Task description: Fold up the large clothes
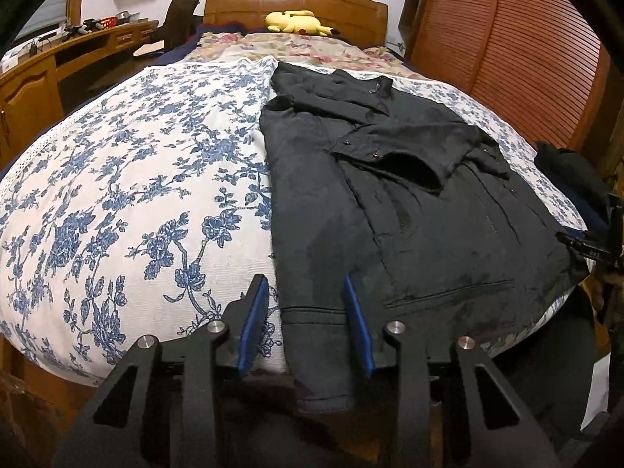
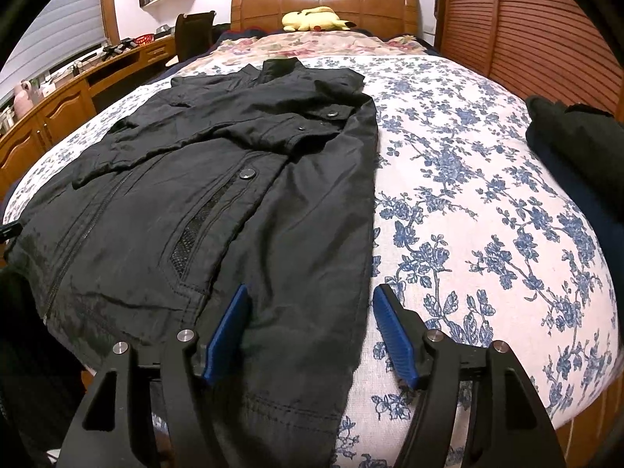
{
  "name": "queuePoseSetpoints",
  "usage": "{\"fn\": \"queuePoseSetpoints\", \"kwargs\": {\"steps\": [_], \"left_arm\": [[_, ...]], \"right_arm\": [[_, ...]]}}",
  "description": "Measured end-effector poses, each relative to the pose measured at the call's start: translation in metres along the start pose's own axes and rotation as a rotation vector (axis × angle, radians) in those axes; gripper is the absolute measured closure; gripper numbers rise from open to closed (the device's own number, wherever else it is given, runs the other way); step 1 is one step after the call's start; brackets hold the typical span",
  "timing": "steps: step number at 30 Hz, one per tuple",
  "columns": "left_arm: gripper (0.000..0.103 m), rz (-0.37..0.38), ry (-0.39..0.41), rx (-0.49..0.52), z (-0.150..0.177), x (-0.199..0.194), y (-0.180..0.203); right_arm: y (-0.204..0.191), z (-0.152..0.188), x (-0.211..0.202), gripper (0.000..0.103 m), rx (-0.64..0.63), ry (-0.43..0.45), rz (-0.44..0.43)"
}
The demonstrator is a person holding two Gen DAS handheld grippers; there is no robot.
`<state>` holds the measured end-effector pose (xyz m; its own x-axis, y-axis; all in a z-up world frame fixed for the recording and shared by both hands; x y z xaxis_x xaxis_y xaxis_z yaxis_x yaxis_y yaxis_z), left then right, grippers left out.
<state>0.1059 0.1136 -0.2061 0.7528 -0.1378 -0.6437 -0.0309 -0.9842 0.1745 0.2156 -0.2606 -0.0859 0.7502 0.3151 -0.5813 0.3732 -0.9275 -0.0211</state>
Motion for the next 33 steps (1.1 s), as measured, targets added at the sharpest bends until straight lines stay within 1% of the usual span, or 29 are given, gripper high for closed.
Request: {"fn": "queuePoseSetpoints", "kwargs": {"steps": [6,9,13,20,21,22,23,24,25,26,27,29,33], "left_arm": [[0.062,0.012,-0.012,0.001,0.003,0.0,0.004],[0.063,0.017,-0.017,0.012,0.004,-0.001,0.006],[0.063,0.02,-0.041,0.019,0.009,0.0,0.006],[0.063,0.032,-0.047,0.013,0.015,-0.003,0.006],[0.067,0.032,-0.045,0.019,0.015,-0.004,0.006],[0.075,0.025,-0.04,0.023,0.014,-0.006,0.006],[0.08,0.024,-0.034,0.021,0.012,-0.008,0.006],[0.088,0.035,-0.026,0.012,0.009,-0.011,0.006],[0.091,0.049,-0.013,0.002,0.006,-0.015,0.007],[0.092,0.053,0.001,0.001,0.002,-0.019,0.009],[0.094,0.052,0.013,0.008,-0.002,-0.023,0.011],[0.096,0.049,0.045,0.029,-0.013,-0.032,0.019],[0.097,0.074,0.117,0.054,-0.042,-0.055,0.033]], "right_arm": [[-0.003,0.005,-0.008,0.035,0.0,-0.005,-0.021],[-0.004,0.007,-0.01,0.035,0.007,-0.013,-0.039],[-0.008,0.01,-0.013,0.035,-0.009,-0.032,-0.059],[-0.014,0.015,-0.017,0.035,-0.006,-0.042,-0.094],[-0.015,0.015,-0.018,0.041,-0.002,-0.04,-0.098],[-0.016,0.014,-0.018,0.044,0.001,-0.037,-0.104],[-0.016,0.014,-0.018,0.053,0.003,-0.035,-0.106],[-0.015,0.013,-0.018,0.068,0.003,-0.032,-0.104],[-0.015,0.012,-0.02,0.074,0.005,-0.027,-0.106],[-0.016,0.01,-0.02,0.079,0.014,-0.023,-0.124],[-0.016,0.008,-0.021,0.083,0.024,-0.015,-0.137],[-0.017,0.0,-0.025,0.086,0.033,0.01,-0.157],[-0.02,-0.028,-0.045,0.09,0.034,0.093,-0.186]]}}
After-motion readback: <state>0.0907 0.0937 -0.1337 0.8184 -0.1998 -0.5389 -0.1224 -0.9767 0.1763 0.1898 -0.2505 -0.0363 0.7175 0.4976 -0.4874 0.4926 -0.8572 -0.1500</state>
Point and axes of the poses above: each gripper's, at about its wrist camera, not at the fingertips, and x roughly the way its jaws point, y to its right, z to its underside, the point moved 9 cm from there along x, roughly the way its jaws point, and after that the axes turned 6 degrees about y, right-handed, at the moved point
